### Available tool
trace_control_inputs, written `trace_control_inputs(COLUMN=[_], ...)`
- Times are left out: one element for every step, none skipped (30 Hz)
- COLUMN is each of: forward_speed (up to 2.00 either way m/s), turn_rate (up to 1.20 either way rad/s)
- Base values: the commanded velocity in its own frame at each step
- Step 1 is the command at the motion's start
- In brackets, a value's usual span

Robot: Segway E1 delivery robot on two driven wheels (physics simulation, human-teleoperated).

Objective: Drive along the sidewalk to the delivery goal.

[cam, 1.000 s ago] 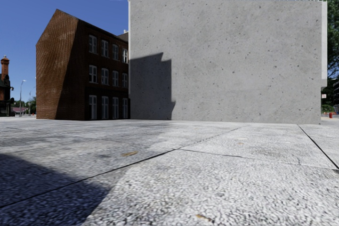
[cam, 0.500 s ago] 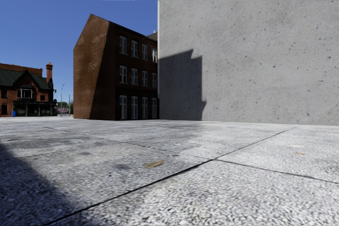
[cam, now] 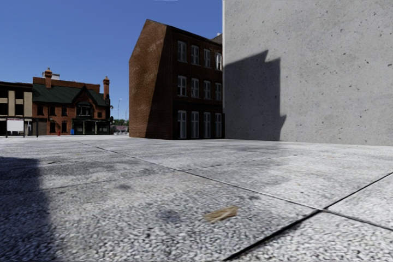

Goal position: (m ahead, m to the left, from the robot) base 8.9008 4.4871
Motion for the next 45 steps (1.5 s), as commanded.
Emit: trace_control_inputs(forward_speed=[1.58,1.58,1.58,1.58,1.58,2.0,2.0,2.0,2.0,2.0,2.0,2.0,2.0,2.0,2.0,2.0,2.0,2.0,2.0,2.0,2.0,2.0,2.0,2.0,2.0,2.0,2.0,2.0,2.0,2.0,2.0,2.0,2.0,2.0,2.0,2.0,2.0,2.0,2.0,2.0,2.0,2.0,2.0,2.0,2.0], turn_rate=[0.59,0.59,0.59,0.59,0.59,0.59,0.59,0.59,0.59,0.59,0.59,0.59,0.59,0.59,0.59,0.59,0.59,0.59,0.59,0.59,0.59,0.59,0.59,0.59,0.59,0.59,0.59,0.59,0.59,0.59,0.59,0.59,0.59,0.59,0.59,0.59,0.59,0.59,0.59,0.5,0.5,0.3,0.0,0.0,0.0])
